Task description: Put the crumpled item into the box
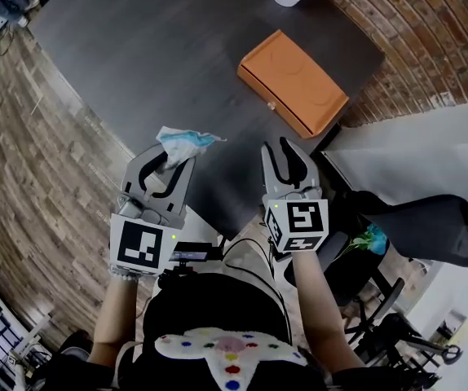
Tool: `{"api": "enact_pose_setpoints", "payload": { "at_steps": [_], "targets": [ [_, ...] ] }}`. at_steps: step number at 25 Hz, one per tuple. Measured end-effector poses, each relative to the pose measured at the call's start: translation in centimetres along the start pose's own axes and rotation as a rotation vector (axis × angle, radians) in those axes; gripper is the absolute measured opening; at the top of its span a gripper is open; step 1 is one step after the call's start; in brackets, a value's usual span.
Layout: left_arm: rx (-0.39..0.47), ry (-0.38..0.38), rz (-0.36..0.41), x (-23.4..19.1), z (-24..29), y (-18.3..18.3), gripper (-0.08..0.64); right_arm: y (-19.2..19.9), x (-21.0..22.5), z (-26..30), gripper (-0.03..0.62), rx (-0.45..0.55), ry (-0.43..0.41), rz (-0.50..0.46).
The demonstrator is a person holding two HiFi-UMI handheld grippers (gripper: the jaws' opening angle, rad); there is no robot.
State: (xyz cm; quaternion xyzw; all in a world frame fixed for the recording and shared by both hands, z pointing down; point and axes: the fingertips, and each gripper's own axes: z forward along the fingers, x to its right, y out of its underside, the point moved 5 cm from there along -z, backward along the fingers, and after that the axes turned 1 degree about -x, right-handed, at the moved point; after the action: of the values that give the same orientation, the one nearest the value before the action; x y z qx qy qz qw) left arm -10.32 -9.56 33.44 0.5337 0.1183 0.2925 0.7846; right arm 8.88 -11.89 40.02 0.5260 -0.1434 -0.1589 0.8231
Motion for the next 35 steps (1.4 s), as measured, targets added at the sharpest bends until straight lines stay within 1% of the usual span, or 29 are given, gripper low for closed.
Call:
{"api": "enact_pose_setpoints", "payload": {
  "at_steps": [7, 15, 20, 28, 35],
  "targets": [
    [-0.001, 0.019, -0.006, -1.6, 1.8, 0.2, 0.081, 0.6, 0.5, 3.2, 0.121, -0.036, 0.043, 0.024],
    [-0.014, 0.045, -0.009, -3.1, 3.6, 0.6, 0.081, 1.9, 1.9, 6.5, 0.121, -0.089, 0.136, 0.059],
    [-0.026, 0.067, 0.018, -4.0, 4.6, 0.9, 0.081, 2.9, 2.6, 8.3, 0.121, -0.124, 0.199, 0.078],
    [-0.045, 0.095, 0.028, -4.6, 6.0, 1.4, 0.081, 4.0, 3.6, 10.3, 0.121, -0.173, 0.276, 0.114],
    [-0.048, 0.117, 0.032, -4.9, 6.8, 1.5, 0.081, 4.7, 4.2, 11.4, 0.121, -0.192, 0.304, 0.148]
  ]
}}
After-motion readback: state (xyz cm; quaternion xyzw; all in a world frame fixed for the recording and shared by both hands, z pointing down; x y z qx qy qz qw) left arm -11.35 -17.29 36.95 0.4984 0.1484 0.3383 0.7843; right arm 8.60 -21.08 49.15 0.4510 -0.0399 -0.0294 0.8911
